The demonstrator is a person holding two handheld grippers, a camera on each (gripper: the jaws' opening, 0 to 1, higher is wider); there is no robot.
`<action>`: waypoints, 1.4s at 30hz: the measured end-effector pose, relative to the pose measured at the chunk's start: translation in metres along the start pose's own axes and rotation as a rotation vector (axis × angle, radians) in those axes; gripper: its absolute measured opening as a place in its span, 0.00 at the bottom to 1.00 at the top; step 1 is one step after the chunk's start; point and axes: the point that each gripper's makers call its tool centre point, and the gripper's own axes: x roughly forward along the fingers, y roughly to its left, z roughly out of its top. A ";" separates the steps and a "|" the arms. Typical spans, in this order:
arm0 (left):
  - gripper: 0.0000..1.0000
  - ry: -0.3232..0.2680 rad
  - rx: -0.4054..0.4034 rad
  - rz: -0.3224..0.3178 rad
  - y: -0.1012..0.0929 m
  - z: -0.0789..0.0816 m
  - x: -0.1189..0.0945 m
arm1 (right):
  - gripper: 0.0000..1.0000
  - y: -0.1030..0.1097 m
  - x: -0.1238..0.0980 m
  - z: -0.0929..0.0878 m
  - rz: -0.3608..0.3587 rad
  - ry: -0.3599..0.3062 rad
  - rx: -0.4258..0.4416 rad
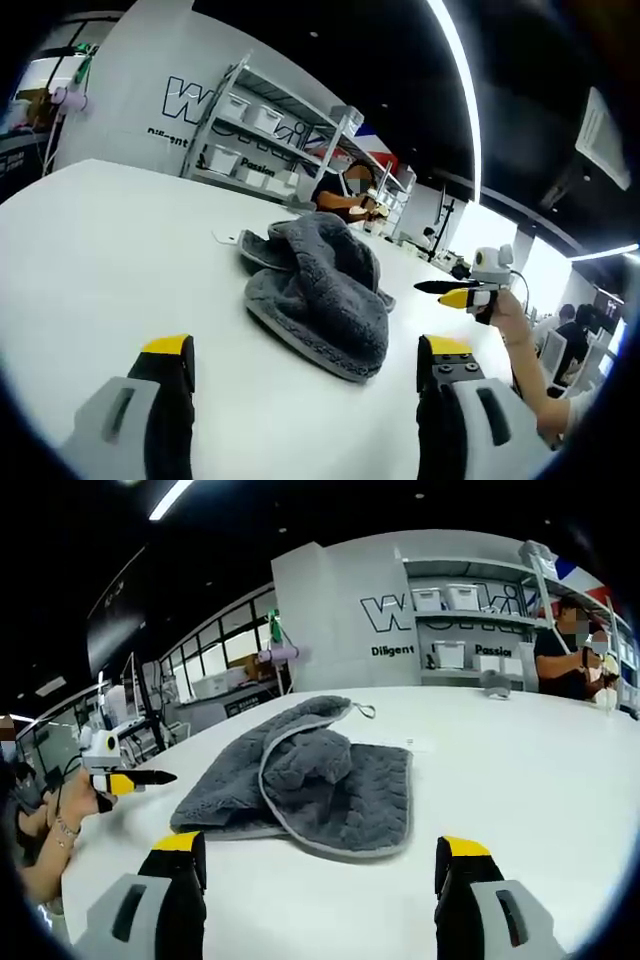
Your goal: Fold the towel on the table until its edges align and the towel forms a compact rectangular stack.
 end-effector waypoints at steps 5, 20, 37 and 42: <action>0.97 0.005 -0.001 -0.001 0.000 -0.001 0.000 | 1.00 0.000 0.000 0.000 0.000 0.003 -0.002; 0.97 0.021 0.002 -0.008 0.002 0.000 0.004 | 1.00 -0.001 0.001 -0.002 -0.003 0.014 -0.006; 0.97 0.033 0.015 -0.012 -0.001 -0.004 0.002 | 1.00 0.009 0.003 0.000 -0.001 0.008 -0.104; 0.97 0.039 0.019 -0.014 -0.002 -0.006 0.003 | 1.00 0.023 0.014 0.000 -0.040 0.042 -0.332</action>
